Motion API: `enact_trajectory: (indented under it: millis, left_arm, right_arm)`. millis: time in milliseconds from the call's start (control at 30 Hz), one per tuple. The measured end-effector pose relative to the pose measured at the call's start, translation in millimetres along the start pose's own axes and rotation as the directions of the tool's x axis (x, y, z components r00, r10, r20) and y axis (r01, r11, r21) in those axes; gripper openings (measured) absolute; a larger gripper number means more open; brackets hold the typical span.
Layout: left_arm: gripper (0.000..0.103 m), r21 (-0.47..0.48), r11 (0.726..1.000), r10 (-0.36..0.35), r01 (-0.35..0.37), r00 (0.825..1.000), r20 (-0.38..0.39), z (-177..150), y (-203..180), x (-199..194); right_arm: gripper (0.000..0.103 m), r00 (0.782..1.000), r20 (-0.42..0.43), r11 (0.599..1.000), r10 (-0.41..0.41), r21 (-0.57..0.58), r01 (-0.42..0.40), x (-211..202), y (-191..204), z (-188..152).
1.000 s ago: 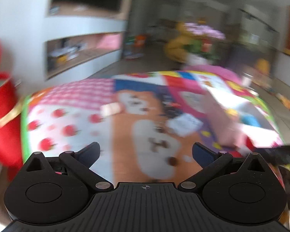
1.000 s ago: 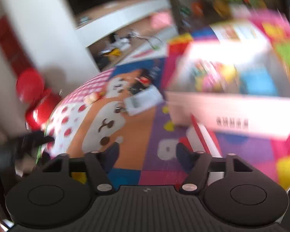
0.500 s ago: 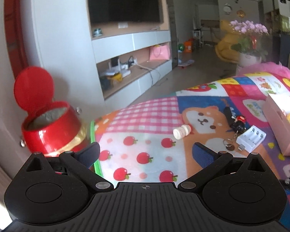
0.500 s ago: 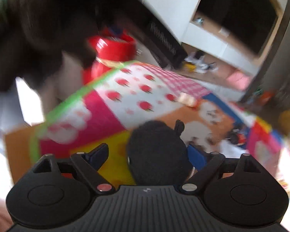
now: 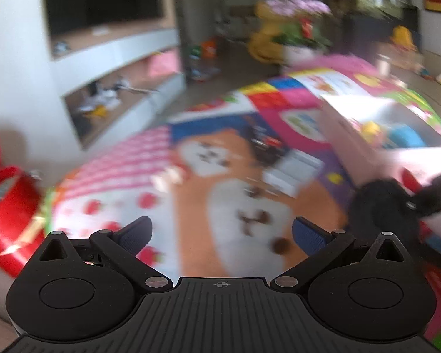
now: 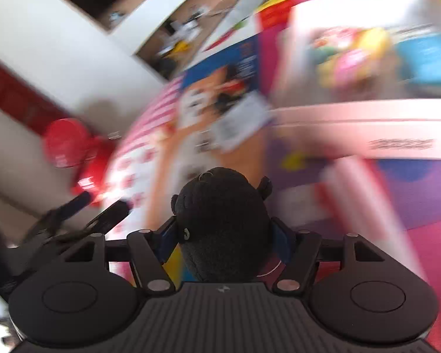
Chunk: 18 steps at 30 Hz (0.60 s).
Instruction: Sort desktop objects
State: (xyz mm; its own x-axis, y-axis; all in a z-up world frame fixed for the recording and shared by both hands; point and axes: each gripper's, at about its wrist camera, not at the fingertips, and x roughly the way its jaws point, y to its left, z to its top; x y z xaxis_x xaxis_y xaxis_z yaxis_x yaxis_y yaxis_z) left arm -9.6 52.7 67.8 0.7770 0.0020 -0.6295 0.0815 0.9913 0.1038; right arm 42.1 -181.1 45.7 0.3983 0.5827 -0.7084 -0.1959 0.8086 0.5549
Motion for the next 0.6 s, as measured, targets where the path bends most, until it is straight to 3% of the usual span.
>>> enact_trajectory:
  millis: [167,400,600]
  left_arm:
    - [0.103,0.048,0.996,-0.071,0.073,0.997,-0.027,-3.2,-26.6,5.8]
    - [0.103,0.046,0.991,-0.124,0.126,0.991,-0.048,0.7,-37.3,8.7]
    - [0.103,0.054,0.982,-0.178,0.181,0.982,-0.064,2.6,-55.1,10.0]
  right_arm:
    - [0.072,0.994,0.097,0.999,-0.040,0.007,0.039,-13.0,-10.8,-3.3]
    - [0.075,0.958,0.244,0.980,-0.153,-0.087,0.179,-33.0,-4.5,-7.8]
    - [0.077,0.954,0.262,0.984,-0.146,-0.065,0.168,-40.5,-14.3,-10.3]
